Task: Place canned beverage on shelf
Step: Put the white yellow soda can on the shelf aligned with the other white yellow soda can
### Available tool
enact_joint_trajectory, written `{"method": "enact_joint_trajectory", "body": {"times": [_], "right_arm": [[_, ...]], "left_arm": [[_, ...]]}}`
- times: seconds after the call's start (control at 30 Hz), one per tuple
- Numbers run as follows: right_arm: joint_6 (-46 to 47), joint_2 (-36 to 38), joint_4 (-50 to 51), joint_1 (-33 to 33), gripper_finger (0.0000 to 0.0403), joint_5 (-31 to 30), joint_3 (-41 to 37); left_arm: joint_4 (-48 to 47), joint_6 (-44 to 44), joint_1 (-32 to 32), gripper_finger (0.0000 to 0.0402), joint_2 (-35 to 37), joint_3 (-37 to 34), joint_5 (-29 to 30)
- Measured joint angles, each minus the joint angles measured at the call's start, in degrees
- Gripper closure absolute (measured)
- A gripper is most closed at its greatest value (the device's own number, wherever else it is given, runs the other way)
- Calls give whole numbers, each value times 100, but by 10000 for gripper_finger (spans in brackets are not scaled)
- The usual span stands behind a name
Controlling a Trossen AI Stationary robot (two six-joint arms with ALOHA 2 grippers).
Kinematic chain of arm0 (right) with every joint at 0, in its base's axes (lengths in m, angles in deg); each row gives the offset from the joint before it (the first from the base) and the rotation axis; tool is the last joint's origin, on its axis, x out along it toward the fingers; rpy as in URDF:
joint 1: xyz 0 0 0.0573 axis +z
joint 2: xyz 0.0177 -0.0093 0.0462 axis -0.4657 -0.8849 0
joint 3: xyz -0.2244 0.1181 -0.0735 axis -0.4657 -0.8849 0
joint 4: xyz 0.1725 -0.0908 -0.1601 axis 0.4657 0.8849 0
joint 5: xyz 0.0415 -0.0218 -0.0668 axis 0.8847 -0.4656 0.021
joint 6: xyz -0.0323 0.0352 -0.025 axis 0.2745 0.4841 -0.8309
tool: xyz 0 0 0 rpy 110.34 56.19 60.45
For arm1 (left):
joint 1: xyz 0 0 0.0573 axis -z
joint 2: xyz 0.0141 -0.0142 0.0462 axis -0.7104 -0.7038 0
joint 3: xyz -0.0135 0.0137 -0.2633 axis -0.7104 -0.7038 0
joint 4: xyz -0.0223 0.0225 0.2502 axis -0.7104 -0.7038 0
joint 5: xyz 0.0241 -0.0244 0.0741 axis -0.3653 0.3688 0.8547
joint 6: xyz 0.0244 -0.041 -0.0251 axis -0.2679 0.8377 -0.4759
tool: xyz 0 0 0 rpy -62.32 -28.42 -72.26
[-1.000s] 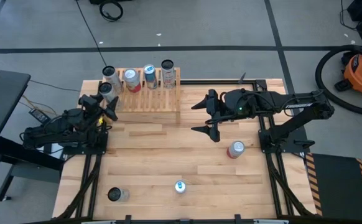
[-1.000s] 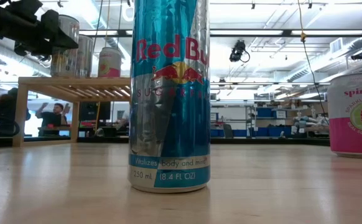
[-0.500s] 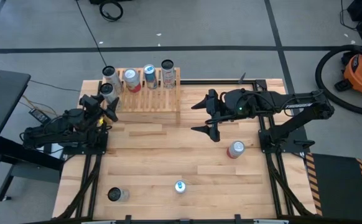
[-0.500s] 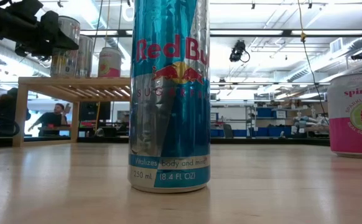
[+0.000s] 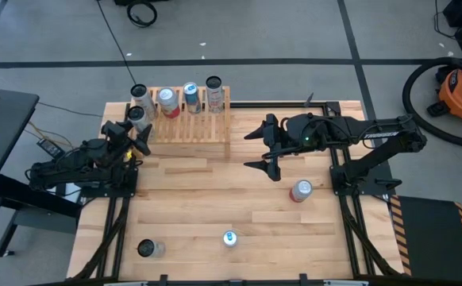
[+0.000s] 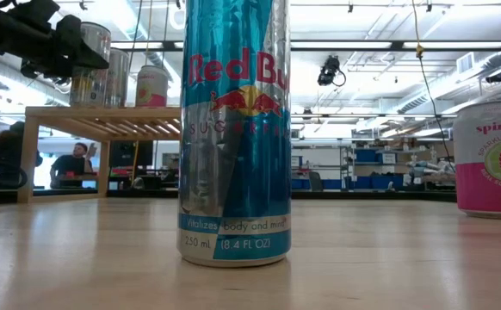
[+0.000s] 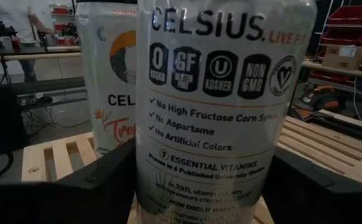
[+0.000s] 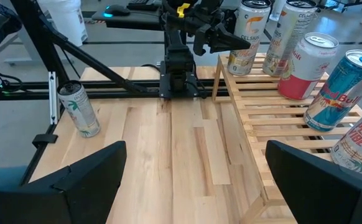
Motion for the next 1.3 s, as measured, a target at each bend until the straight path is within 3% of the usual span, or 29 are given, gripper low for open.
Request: {"method": "enact_joint_trajectory", "body": {"times": [1.3], "right_arm": [[-13,0,4,0,8,0,0]], "left_arm": [[-28,156,-4,109,0,5,149]]}}
